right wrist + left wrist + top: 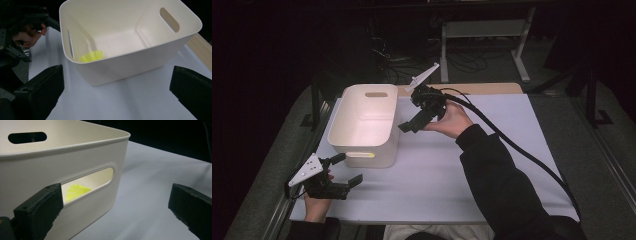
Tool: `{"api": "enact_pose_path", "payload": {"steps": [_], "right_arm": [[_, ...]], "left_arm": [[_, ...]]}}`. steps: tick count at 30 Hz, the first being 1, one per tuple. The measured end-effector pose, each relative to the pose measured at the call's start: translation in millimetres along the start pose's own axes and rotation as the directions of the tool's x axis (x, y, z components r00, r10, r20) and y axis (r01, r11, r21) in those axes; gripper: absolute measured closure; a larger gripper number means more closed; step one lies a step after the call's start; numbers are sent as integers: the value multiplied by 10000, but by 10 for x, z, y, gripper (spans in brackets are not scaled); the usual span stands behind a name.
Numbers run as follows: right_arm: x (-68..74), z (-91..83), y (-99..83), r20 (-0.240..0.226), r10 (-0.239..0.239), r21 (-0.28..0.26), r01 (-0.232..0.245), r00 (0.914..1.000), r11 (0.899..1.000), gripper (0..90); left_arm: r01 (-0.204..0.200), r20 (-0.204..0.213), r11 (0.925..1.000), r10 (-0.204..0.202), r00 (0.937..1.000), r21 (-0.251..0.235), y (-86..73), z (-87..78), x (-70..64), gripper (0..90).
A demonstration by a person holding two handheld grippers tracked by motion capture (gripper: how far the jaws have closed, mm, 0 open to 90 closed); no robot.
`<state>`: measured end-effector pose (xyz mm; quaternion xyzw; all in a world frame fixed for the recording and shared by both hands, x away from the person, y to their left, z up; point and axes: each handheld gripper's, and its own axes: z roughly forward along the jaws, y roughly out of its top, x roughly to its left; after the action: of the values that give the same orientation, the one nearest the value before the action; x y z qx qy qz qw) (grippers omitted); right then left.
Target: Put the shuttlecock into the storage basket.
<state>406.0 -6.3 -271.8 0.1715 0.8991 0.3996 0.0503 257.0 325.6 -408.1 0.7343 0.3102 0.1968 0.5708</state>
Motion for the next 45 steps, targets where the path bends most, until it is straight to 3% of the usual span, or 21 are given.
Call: {"api": "enact_pose_path", "payload": {"steps": [18, 45], "right_arm": [[-83, -107, -312, 373, 239, -219, -231, 9990, 9995, 0], [-130, -232, -846, 186, 920, -790, -903, 9956, 9928, 0]], "left_arm": [[11, -2, 10000, -11, 10000, 18, -2, -2, -2, 0], [1, -9, 10000, -1, 10000, 43, -3, -5, -1, 0]]}}
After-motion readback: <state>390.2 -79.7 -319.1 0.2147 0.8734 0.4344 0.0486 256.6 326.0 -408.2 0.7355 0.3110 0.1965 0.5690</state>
